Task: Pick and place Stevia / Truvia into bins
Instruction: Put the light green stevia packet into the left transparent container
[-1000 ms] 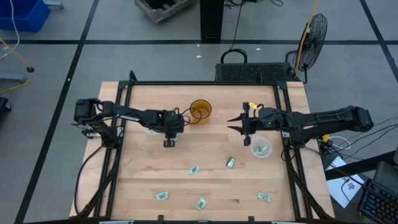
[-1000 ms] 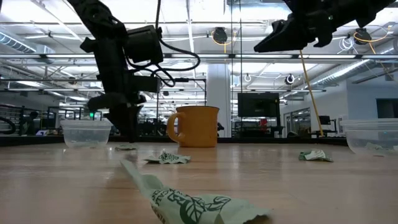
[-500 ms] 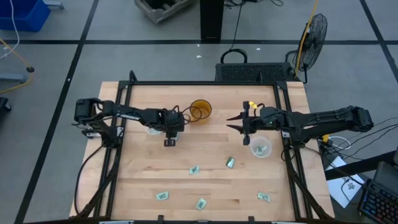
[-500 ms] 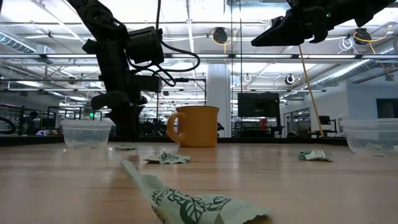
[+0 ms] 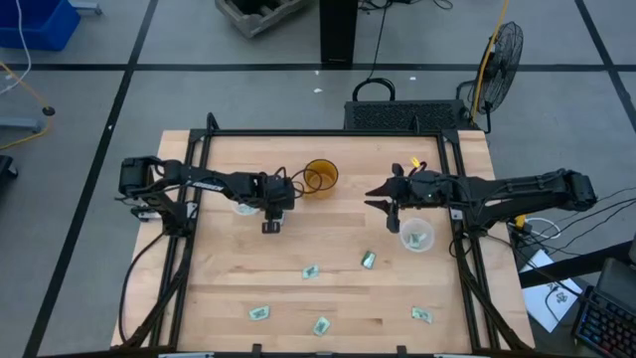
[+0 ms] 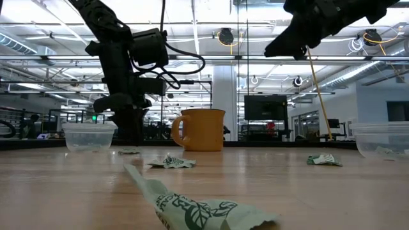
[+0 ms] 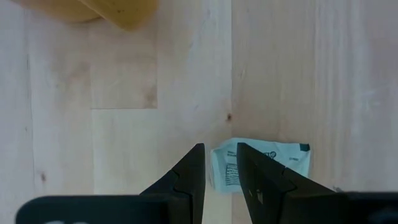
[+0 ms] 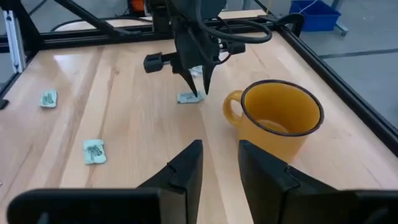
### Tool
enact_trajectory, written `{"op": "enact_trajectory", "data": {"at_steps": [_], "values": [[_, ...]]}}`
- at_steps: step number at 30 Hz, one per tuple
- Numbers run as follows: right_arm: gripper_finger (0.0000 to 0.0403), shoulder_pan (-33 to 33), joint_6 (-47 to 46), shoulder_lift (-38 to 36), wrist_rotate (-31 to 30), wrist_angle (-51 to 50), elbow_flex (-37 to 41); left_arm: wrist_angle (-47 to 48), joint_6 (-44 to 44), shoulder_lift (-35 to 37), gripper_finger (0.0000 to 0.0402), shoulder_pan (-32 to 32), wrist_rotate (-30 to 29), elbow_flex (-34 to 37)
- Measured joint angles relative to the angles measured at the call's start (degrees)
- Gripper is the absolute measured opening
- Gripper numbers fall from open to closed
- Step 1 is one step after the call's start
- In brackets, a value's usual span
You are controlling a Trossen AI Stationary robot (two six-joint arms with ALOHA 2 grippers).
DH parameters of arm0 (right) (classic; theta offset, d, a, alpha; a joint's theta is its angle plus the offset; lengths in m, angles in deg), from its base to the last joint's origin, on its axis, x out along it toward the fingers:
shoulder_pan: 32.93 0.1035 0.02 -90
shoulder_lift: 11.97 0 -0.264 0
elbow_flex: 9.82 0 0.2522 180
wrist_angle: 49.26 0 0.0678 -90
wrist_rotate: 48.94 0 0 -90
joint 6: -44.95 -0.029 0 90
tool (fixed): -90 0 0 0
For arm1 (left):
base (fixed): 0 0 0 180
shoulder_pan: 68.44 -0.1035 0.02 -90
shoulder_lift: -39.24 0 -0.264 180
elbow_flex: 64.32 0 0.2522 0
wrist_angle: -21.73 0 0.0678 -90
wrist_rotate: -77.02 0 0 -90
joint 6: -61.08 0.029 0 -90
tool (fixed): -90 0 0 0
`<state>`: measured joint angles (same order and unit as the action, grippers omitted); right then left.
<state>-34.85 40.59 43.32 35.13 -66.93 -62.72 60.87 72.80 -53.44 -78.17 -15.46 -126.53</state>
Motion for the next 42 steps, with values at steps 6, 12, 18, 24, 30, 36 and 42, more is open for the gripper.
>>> {"op": "enact_trajectory", "data": {"at_steps": [6,12,18,24,30,36,42], "values": [[0.0096,0.00,0.46,0.00,0.01,-1.15,0.00,0.02,0.76,0.00,0.0099,0.00,0.09,0.04],[0.0096,0.00,0.48,0.00,0.00,-1.13,0.00,-0.05,2.59,0.00,0.0099,0.00,0.07,0.04],[0.0096,0.00,0.52,0.00,0.00,-1.11,0.00,-0.13,2.58,0.00,0.0099,0.00,0.49,0.04],[0.0096,0.00,0.54,0.00,0.00,-0.78,0.00,-0.15,1.67,0.00,0.0099,0.00,1.51,0.09],[0.0096,0.02,0.55,0.00,0.00,-0.72,0.00,-1.26,2.45,-3.61,0.0099,0.00,1.31,-0.05],[0.0096,0.02,0.98,0.00,0.00,-0.63,0.02,-1.53,4.19,-5.94,0.0097,0.05,0.82,-0.28],[0.0096,0.02,2.64,0.00,-0.03,-0.60,0.01,-0.92,4.28,-5.17,0.0034,0.17,0.93,-0.10]]}}
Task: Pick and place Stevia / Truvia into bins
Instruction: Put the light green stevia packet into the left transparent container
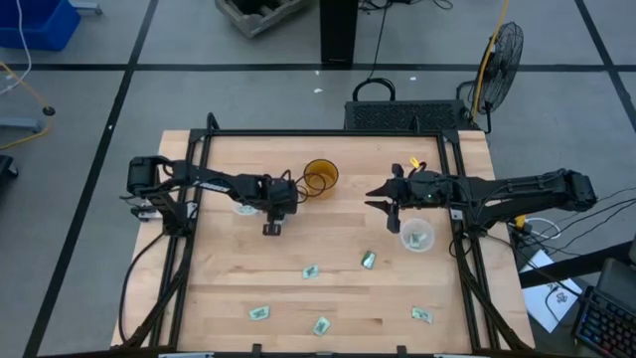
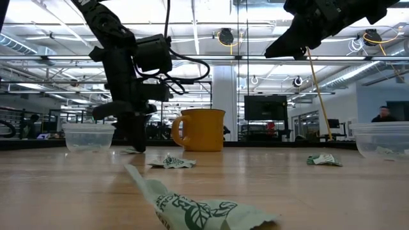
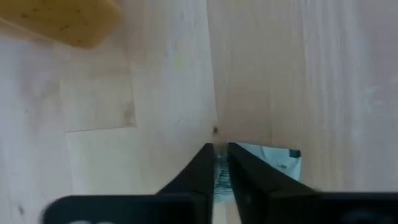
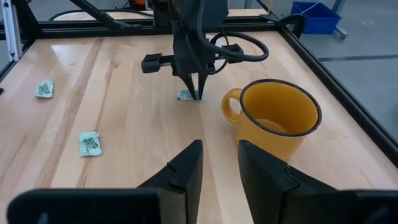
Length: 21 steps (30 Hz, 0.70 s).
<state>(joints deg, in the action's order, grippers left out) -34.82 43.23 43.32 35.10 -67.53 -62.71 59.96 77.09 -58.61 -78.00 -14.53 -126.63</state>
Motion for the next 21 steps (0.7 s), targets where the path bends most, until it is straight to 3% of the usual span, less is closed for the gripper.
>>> {"op": "enact_trajectory", "data": {"at_steps": [2,8,11,17,21], "values": [[0.0095,0.00,0.05,0.00,0.00,0.00,-0.01,-0.66,-0.10,0.32,0.0010,0.00,-0.45,0.04],[0.0095,-0.02,-0.08,0.00,-0.02,0.00,0.01,5.99,-1.18,4.41,0.0004,1.49,-2.12,-2.86],[0.0095,0.00,-0.01,0.02,-0.02,0.41,0.01,11.48,-1.60,9.63,0.0006,3.11,-3.51,-6.71],[0.0095,0.00,0.00,0.02,0.00,0.98,0.01,23.45,-6.86,20.13,0.0007,6.06,-12.25,-13.02],[0.0095,0.00,-0.52,0.02,-0.01,1.27,0.01,31.50,-13.21,25.74,0.0008,5.97,-14.03,-13.00]]}}
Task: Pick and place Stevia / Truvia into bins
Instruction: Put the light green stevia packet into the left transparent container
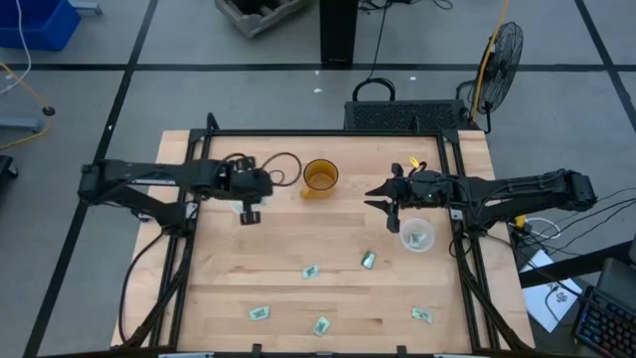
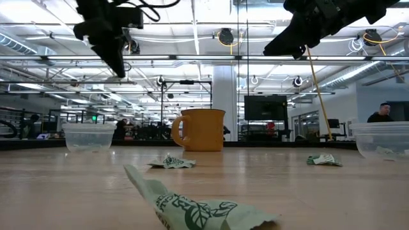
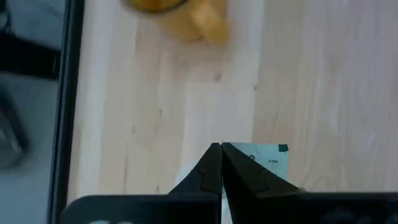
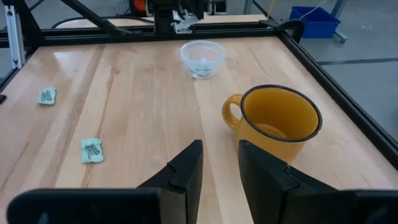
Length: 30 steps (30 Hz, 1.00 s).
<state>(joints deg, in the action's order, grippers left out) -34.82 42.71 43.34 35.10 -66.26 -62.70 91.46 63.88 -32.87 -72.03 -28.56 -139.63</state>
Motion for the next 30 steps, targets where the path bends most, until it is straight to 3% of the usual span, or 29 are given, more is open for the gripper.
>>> {"op": "enact_trajectory", "data": {"at_steps": [4,11,18,25,30], "values": [[0.0095,0.00,0.07,0.00,-0.01,0.07,0.00,4.72,-5.83,3.40,0.0006,-0.90,-0.09,4.25],[0.0095,0.00,0.03,0.00,0.00,0.91,0.00,-0.27,-8.92,3.47,0.0004,-2.96,-1.02,17.29],[0.0095,0.00,-0.05,-0.02,-0.01,1.22,0.00,-8.47,-6.27,1.73,0.0021,-4.91,-1.00,16.68],[0.0095,0.00,-0.07,-0.02,0.01,1.23,0.00,-7.24,-10.93,1.96,0.0006,-7.12,-0.89,17.70],[0.0095,0.00,-0.07,-0.02,0.01,0.91,0.00,-10.20,-13.69,1.96,0.0029,-8.69,3.85,21.36]]}}
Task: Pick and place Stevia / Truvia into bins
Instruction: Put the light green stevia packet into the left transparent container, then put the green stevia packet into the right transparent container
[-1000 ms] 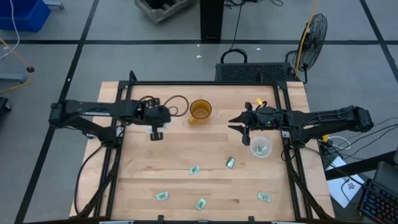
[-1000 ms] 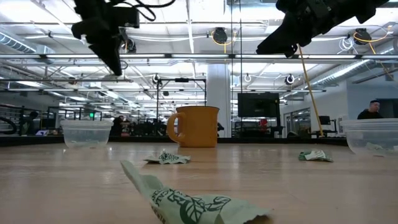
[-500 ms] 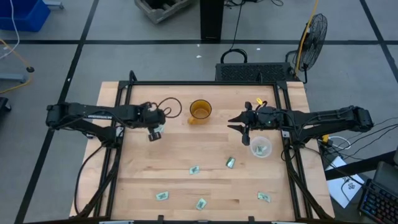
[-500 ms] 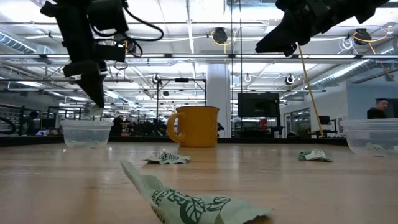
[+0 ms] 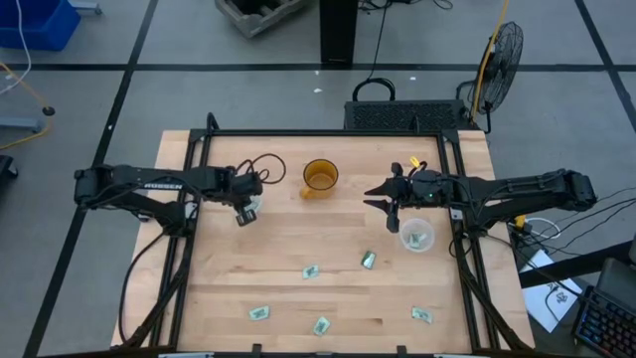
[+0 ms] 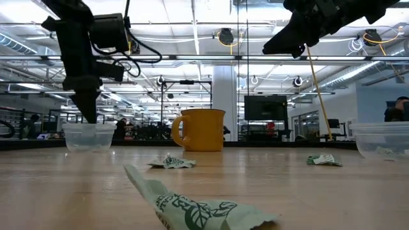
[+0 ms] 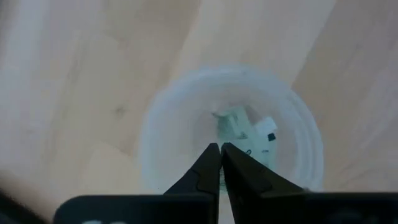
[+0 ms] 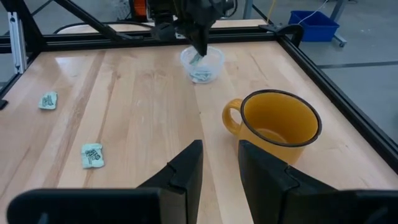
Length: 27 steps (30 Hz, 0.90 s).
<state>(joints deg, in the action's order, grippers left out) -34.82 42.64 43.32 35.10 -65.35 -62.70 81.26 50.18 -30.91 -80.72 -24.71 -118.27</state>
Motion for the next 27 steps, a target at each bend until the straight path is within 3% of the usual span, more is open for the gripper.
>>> {"op": "enact_trajectory", "data": {"at_steps": [6,18,27], "values": [[0.0095,0.00,0.00,0.00,0.00,-0.08,0.00,-2.73,-1.66,-0.02,0.0051,-0.44,-0.33,3.27],[0.0095,0.02,0.70,0.00,0.02,-0.08,0.00,-7.16,-1.66,0.00,0.0106,-0.44,-0.77,3.35],[0.0095,3.44,5.12,3.80,0.02,1.31,-1.19,-11.64,0.11,0.00,0.0113,-0.38,-0.56,2.66]]}}
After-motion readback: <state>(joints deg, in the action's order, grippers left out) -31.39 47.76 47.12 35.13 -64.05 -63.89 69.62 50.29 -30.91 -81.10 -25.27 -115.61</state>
